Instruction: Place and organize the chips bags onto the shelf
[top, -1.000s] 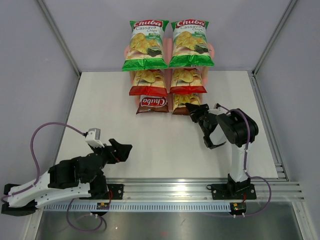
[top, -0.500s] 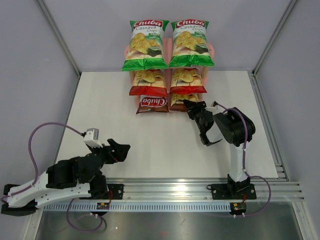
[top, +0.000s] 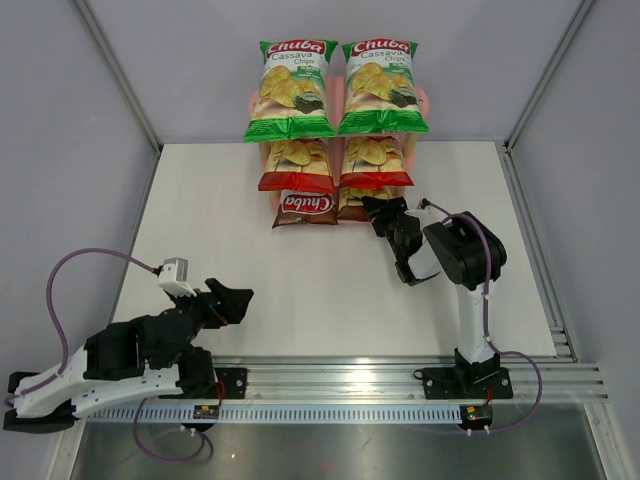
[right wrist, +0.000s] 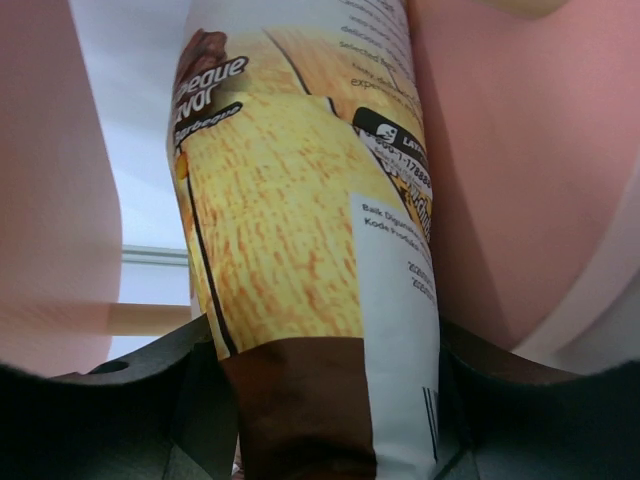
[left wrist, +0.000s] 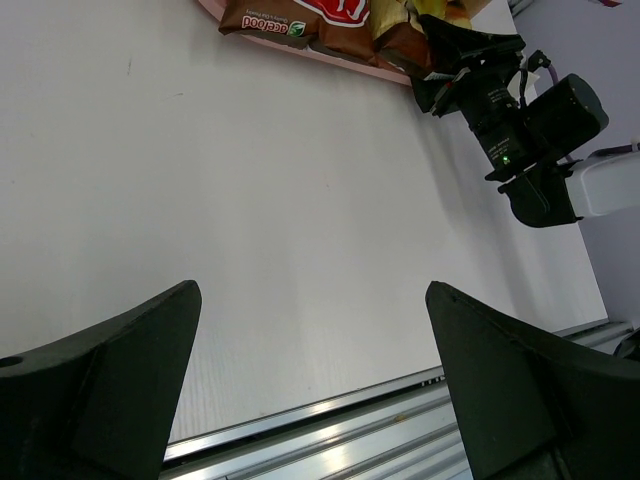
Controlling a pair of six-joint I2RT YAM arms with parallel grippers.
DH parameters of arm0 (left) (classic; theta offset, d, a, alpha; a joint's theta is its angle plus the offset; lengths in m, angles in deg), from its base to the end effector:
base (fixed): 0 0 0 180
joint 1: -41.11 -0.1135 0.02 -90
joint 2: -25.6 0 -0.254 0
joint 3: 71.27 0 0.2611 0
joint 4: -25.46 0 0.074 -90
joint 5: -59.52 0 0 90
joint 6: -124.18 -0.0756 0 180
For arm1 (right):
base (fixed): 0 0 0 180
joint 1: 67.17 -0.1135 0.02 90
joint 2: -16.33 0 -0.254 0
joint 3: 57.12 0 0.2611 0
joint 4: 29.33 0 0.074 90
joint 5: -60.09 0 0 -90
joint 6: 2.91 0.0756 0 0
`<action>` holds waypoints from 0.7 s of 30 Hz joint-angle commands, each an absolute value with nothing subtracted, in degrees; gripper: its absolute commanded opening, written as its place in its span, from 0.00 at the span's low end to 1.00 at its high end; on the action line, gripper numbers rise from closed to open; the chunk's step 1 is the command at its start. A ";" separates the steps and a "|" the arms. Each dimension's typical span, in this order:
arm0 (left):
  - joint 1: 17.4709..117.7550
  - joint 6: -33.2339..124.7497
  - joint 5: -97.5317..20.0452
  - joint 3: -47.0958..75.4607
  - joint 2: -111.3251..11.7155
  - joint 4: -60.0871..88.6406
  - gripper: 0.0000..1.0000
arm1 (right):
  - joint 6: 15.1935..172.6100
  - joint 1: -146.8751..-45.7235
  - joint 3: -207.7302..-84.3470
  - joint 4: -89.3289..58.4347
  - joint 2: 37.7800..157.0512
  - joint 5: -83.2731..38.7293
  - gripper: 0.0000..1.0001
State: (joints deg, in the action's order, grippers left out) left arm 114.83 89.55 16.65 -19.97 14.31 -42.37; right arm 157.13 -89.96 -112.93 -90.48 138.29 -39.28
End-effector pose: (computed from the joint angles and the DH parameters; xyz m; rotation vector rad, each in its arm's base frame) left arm 0.0761 -0.0630 0.2726 -0.1892 1.9430 -0.6740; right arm 0.3810 0.1467 0.0772 0.8316 1.5693 1.0755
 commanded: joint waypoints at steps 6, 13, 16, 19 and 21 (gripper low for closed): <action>114.68 89.81 18.65 -18.26 16.28 -42.67 0.99 | 157.48 -90.46 -110.14 -87.77 135.96 -40.63 0.66; 114.68 89.64 17.86 -17.91 15.93 -42.67 0.99 | 157.66 -90.46 -108.29 -82.06 131.92 -40.28 0.99; 114.68 89.64 17.68 -17.73 15.76 -42.76 0.99 | 157.05 -90.55 -107.32 -81.35 130.60 -40.37 1.00; 114.68 89.55 17.68 -17.56 15.76 -43.11 0.99 | 157.31 -90.20 -106.36 -80.21 129.37 -39.93 0.99; 114.68 89.72 17.68 -17.30 15.32 -43.72 0.99 | 157.14 -90.11 -106.09 -77.05 128.31 -39.76 0.99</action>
